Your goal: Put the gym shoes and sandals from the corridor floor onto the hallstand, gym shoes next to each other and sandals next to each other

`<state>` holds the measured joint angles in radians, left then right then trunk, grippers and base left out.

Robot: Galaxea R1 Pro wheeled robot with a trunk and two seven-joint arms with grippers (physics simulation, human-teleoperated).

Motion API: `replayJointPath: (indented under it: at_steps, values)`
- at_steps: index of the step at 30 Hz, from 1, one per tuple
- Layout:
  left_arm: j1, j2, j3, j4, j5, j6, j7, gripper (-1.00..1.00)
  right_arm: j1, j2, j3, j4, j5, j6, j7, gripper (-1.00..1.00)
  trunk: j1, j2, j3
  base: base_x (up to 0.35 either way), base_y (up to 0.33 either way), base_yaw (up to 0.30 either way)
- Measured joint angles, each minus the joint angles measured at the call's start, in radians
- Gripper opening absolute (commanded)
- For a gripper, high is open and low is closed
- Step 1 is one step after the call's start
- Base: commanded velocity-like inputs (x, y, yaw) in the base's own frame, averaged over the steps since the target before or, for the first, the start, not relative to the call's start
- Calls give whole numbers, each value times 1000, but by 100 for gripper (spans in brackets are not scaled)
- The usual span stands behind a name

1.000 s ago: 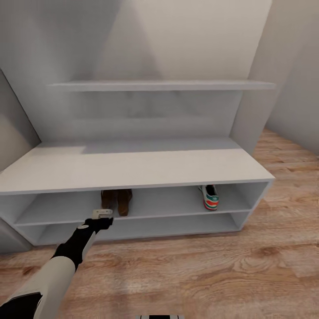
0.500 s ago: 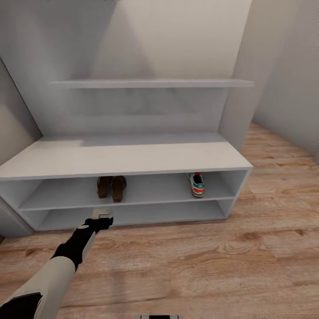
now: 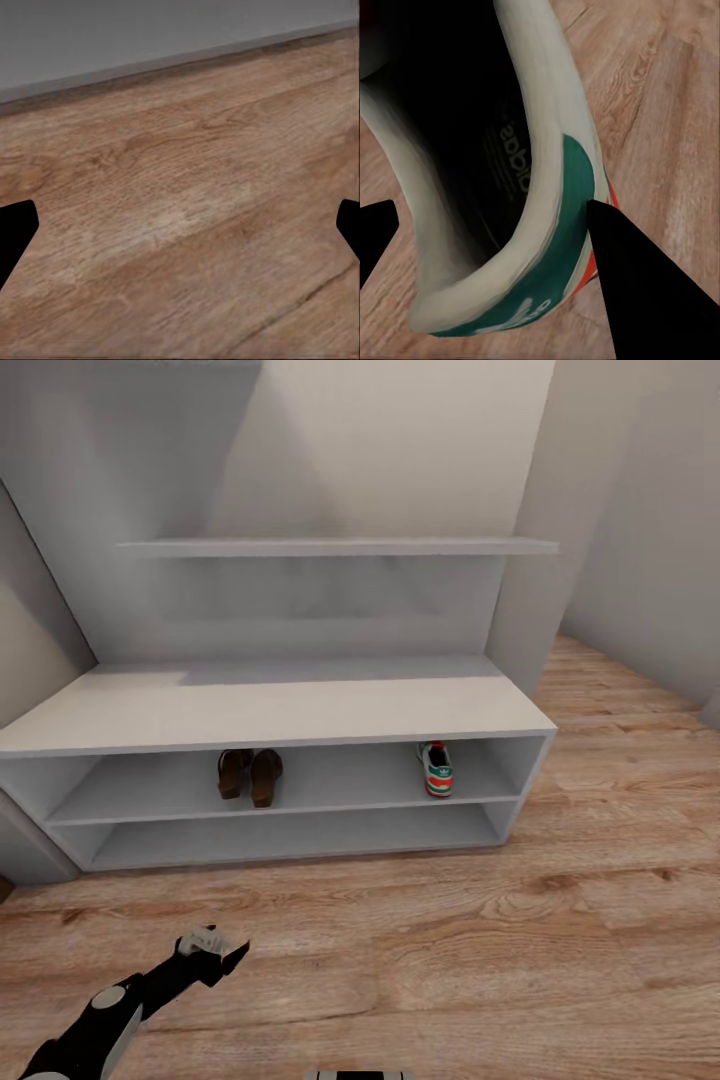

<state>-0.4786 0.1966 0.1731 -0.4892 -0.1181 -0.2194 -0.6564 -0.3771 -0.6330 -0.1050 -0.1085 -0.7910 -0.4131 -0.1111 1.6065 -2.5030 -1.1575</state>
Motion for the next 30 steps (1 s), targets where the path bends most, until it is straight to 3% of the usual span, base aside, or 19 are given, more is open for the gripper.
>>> replayJointPath:
  at_steps: [4, 7, 10, 18, 23, 30]
  values:
    - [35, 26, 1, 1, 38, -41, -61, 100, 0, 4, -3, 0, 56, 0, -1, -100, 0, 0, 0, 0, 0, 0]
    - [46, 44, 2, 1, 67, -50, -101, 100, 0, 9, -4, 0, 70, 0, -1, -100, 0, 0, 0, 0, 0, 0]
    - [67, 90, 5, 9, 109, -56, -183, 100, 0, 15, -3, 0, 79, 0, 8, -100, 0, 0, 0, 0, 0, 0]
    - [80, 181, 6, 97, 240, -67, -297, 100, 0, 19, -3, 0, 82, 0, 98, -100, 0, 0, 0, 0, 0, 0]
    - [80, 203, 7, 110, 256, -69, -373, 100, 0, 19, -4, 0, 83, 0, 114, -100, 0, 0, 0, -10, -5, 0]
    - [80, 205, 8, 107, 261, -65, -387, 100, 0, 19, -3, 0, 84, 0, 117, -100, 0, 0, 0, -182, -128, 0]
